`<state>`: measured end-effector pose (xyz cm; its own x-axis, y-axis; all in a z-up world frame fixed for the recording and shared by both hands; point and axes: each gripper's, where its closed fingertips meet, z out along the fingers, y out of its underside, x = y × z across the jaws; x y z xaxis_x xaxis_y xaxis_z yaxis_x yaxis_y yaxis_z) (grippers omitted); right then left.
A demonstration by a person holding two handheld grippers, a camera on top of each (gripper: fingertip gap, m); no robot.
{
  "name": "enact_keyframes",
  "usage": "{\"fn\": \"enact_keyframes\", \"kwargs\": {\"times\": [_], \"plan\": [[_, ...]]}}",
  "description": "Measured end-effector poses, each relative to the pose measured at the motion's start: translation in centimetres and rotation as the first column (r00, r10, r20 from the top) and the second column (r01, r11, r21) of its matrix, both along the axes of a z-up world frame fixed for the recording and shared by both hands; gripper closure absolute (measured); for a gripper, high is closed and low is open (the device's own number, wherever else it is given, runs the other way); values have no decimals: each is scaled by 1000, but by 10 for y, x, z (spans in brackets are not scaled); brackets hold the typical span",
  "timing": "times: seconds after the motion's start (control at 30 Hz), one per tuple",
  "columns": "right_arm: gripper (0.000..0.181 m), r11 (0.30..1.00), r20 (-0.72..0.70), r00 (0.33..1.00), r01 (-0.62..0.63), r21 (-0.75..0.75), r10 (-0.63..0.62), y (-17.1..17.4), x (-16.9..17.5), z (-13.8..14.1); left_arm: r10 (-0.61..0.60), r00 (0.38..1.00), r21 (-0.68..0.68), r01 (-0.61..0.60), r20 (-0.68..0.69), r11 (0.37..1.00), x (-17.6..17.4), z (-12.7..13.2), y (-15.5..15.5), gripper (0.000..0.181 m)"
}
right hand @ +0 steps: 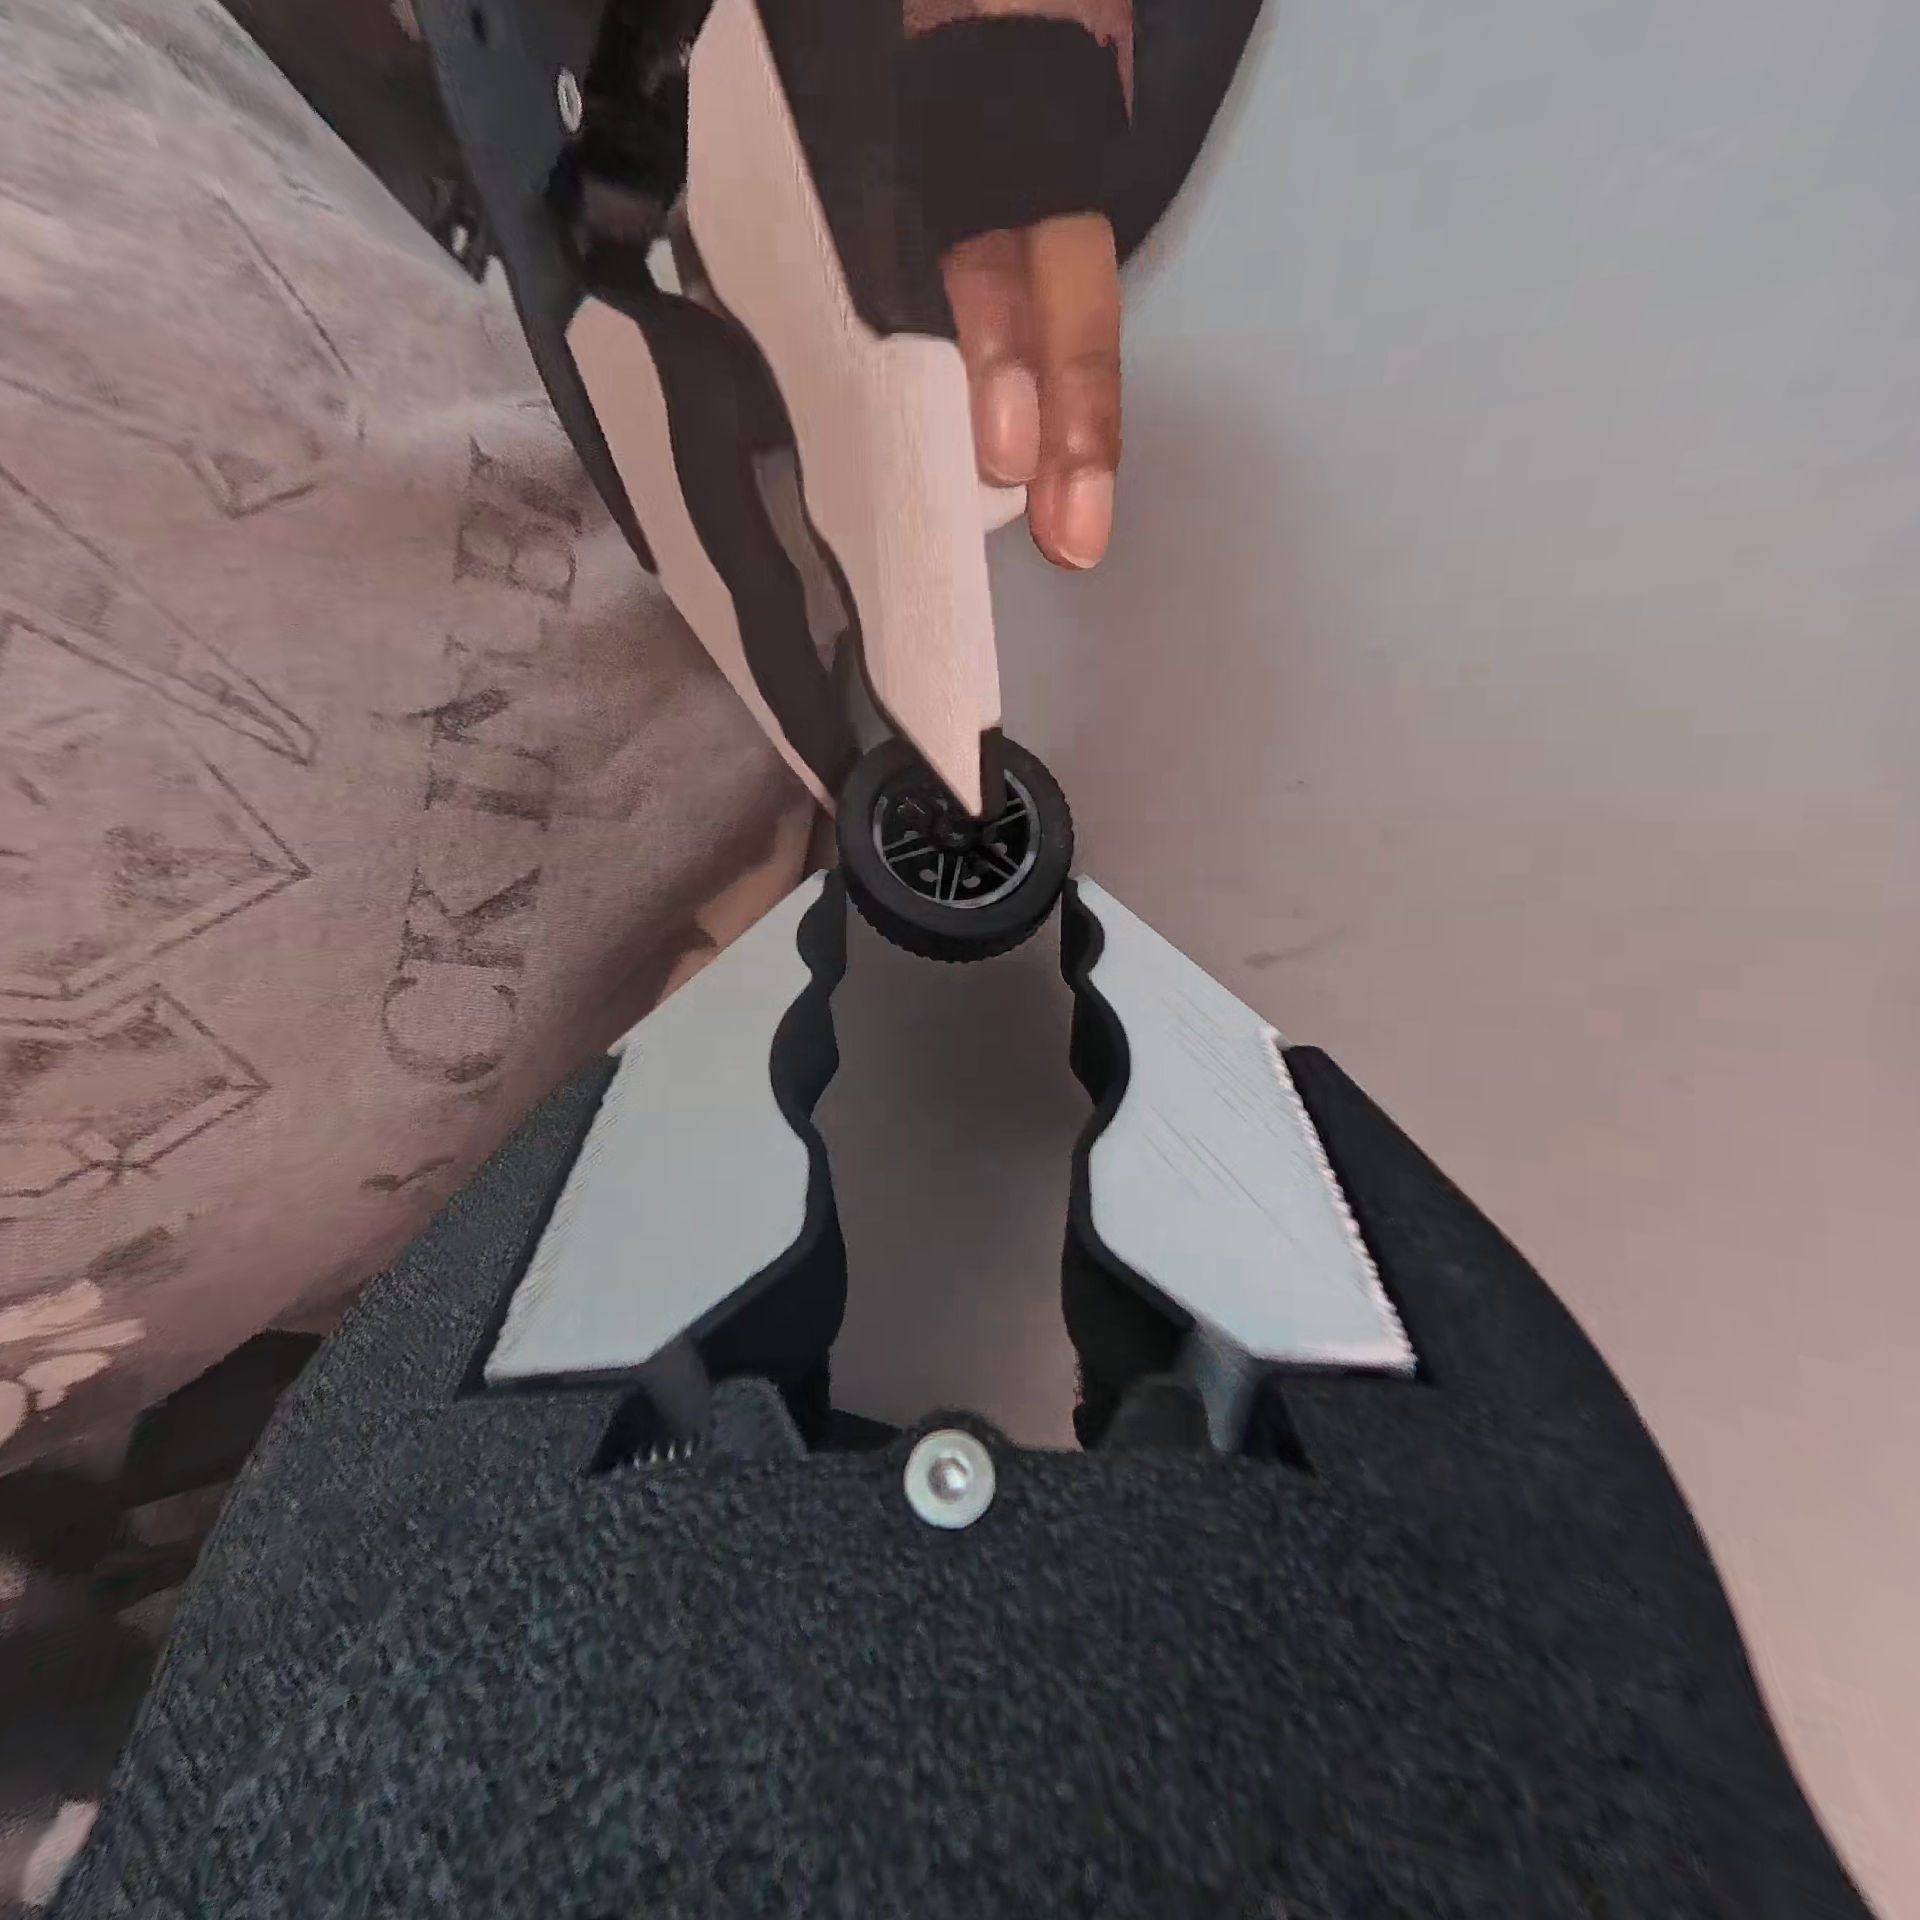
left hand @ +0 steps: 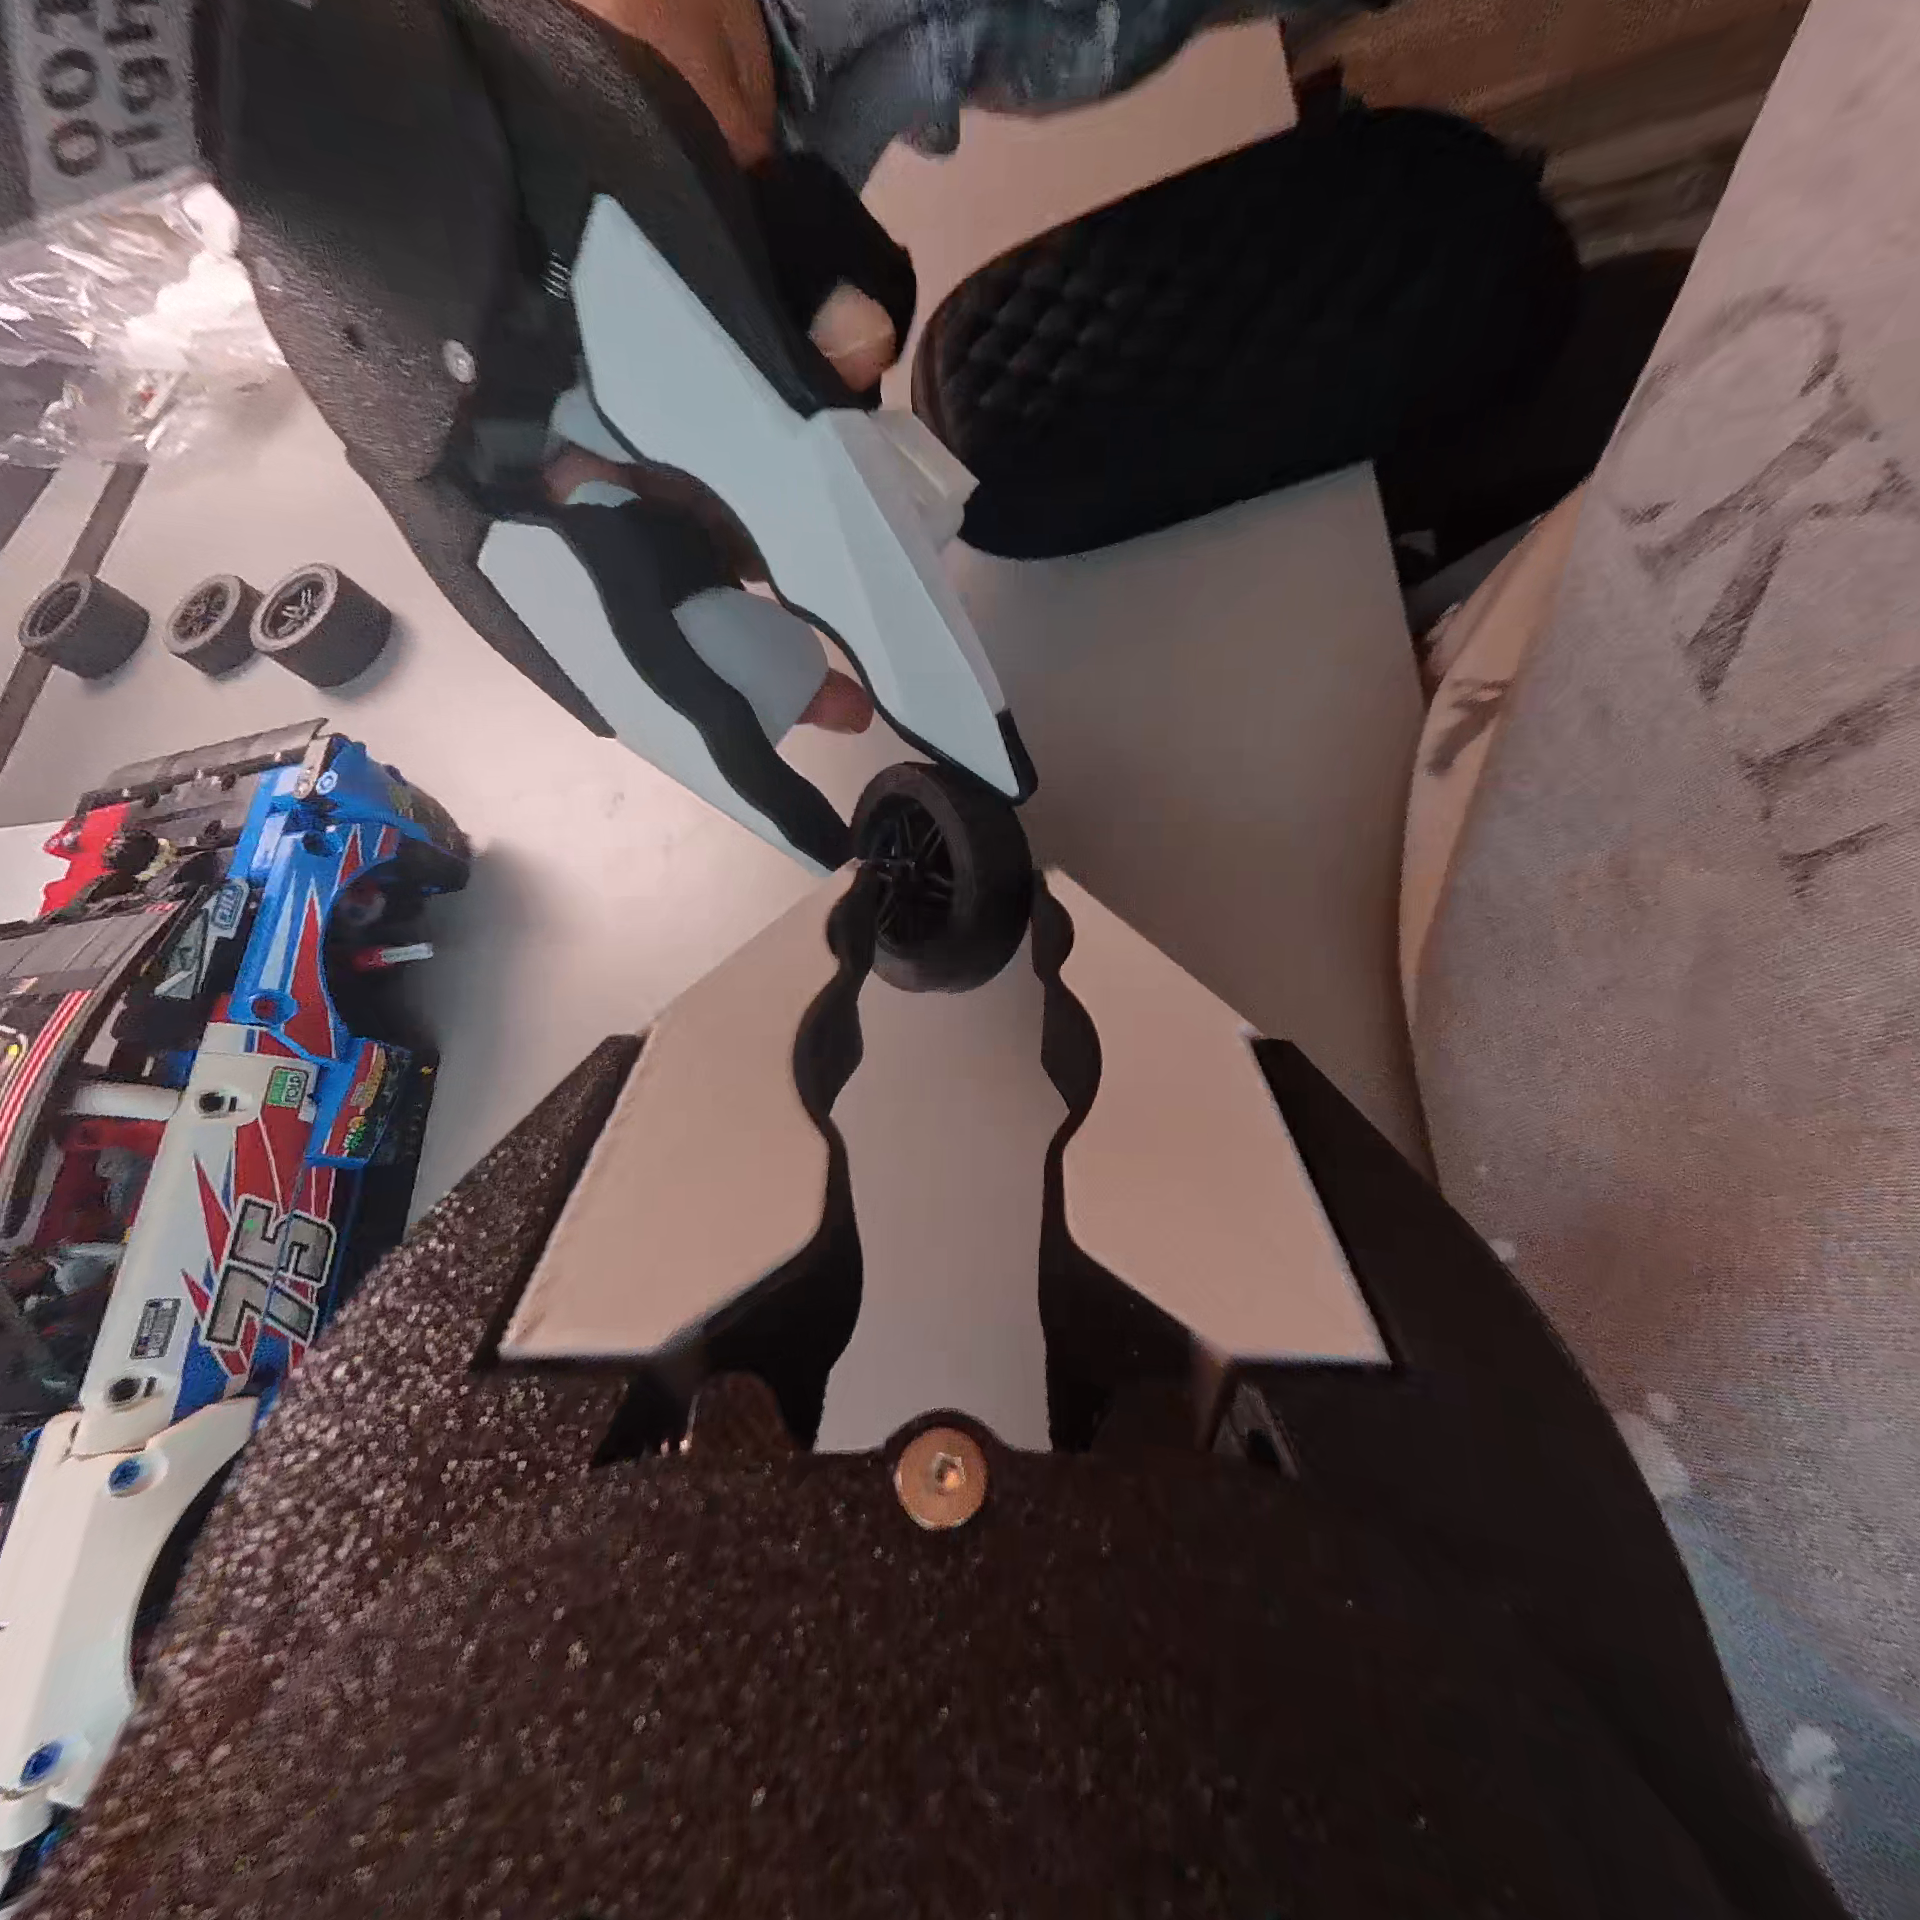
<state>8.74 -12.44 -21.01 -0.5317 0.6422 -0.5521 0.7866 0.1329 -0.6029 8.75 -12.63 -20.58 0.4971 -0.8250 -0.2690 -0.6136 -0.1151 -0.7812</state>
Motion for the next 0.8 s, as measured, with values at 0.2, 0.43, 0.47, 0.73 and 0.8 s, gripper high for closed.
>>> {"fn": "enact_keyframes", "kwargs": {"times": [0.2,0.43,0.47,0.73,0.8], "plan": [[142,995,-110,990,80,-51,-86,16,-19,19,88,972,-94,-68,220,993,-11,12,12,156],[145,959,-483,842,283,15,-241,29,-37,44,227,662,-357,65,715,932,-34,51,20,156],[146,957,-515,825,288,26,-234,25,-38,45,229,631,-367,95,741,925,-34,55,21,156],[165,988,-492,862,153,24,-122,17,-29,45,245,590,-449,225,769,865,-24,57,11,157],[165,988,-446,893,112,103,-54,15,-27,35,264,613,-479,216,745,851,-23,54,10,159]]}}
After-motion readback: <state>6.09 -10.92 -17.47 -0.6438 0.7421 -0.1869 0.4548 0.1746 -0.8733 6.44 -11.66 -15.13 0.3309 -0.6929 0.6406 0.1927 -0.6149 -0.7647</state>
